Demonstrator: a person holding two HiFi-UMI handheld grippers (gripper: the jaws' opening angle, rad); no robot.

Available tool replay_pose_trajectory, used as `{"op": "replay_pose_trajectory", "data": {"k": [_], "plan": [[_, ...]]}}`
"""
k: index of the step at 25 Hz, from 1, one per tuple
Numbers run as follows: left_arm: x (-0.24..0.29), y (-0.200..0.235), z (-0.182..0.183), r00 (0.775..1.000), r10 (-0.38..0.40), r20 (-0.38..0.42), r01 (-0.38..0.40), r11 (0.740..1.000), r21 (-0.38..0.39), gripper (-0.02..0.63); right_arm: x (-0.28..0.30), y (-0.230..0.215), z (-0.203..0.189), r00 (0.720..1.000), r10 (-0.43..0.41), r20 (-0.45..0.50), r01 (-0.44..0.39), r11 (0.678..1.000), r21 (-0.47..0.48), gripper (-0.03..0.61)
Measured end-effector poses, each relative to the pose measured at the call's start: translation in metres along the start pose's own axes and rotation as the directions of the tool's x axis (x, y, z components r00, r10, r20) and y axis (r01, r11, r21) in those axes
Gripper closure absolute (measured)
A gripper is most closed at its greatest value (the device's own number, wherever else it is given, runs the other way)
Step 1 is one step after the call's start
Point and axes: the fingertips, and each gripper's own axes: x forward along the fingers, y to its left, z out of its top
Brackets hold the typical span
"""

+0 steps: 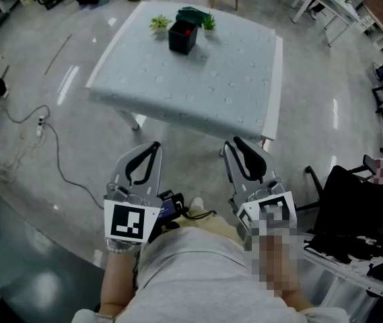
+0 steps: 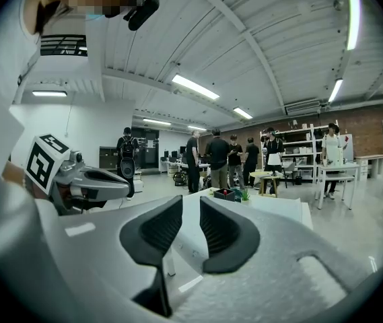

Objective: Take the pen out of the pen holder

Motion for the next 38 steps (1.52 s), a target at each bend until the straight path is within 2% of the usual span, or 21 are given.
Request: {"op": "replay_pose_trajectory", "data": {"k": [2, 22, 38], "plan": [[-0.001, 0.002, 0.000, 1.000, -0.001, 0.004, 0.001, 1.000, -0.001, 0.597, 0.000, 0.000, 0.000, 1.000, -0.011, 0.003, 0.011, 1.000, 0.000, 0.482], [-0.025, 0.024, -0.008, 0.999, -0.039, 0.034, 0.038, 0.999, 0.030, 0.597, -0.001, 0.028, -0.001, 0.996, -0.085, 0.021, 0.084, 0.996, 0.012, 0.479], [0.001, 0.049, -0.008, 0.999, 0.020, 0.033, -0.021, 1.000, 0.017, 0.597, 0.043, 0.006, 0.005, 1.000, -0.025, 0.017, 0.025, 1.000, -0.010, 0.472]]}}
